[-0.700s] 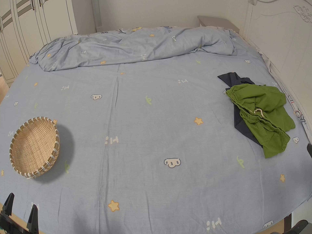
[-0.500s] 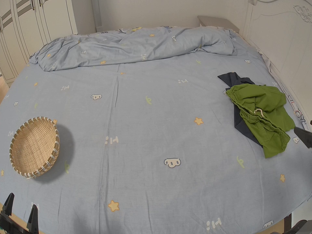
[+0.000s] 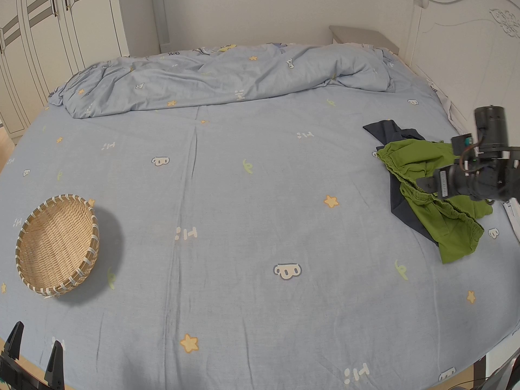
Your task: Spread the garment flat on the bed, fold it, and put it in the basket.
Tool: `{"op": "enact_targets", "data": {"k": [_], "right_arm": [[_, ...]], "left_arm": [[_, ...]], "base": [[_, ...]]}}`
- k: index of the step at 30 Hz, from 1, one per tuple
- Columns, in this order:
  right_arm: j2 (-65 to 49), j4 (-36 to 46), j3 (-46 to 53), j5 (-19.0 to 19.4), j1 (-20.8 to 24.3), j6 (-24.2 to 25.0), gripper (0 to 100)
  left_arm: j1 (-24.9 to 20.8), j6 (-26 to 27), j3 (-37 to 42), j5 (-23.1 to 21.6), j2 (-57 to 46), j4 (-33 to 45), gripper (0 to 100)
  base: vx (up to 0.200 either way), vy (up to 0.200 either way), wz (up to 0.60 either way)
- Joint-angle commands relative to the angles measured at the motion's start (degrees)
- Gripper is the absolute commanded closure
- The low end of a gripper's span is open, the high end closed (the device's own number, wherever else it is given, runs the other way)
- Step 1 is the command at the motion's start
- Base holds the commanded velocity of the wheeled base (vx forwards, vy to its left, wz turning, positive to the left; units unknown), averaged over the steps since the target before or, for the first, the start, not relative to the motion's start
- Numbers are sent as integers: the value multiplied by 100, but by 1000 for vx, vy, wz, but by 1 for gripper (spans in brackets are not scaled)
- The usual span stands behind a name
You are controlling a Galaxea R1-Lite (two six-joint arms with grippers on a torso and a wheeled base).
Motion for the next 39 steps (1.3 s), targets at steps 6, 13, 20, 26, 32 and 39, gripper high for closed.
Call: {"op": "enact_targets", "data": {"k": [6, 13, 20, 26, 32, 39], "right_arm": [[2262, -421, -1461, -608, 227, -284, 0], [2298, -447, -1602, -616, 122, -284, 0], [2456, -474, -1523, -783, 25, -276, 0], [2588, -764, -1523, -871, -107, -284, 0], [2605, -781, -1523, -880, -186, -293, 0], [2675, -781, -1514, -880, -186, -284, 100]], "left_arm": [[0, -2, 101, 2, -93, 1, 0], [0, -2, 101, 2, -93, 1, 0], [0, -2, 101, 2, -93, -8, 0], [0, -2, 101, 2, -93, -8, 0], [0, -2, 101, 2, -93, -8, 0], [0, -2, 101, 2, -93, -8, 0]], "base": [[0, 0, 0], [0, 0, 0], [0, 0, 0], [0, 0, 0], [0, 0, 0], [0, 0, 0]]}}
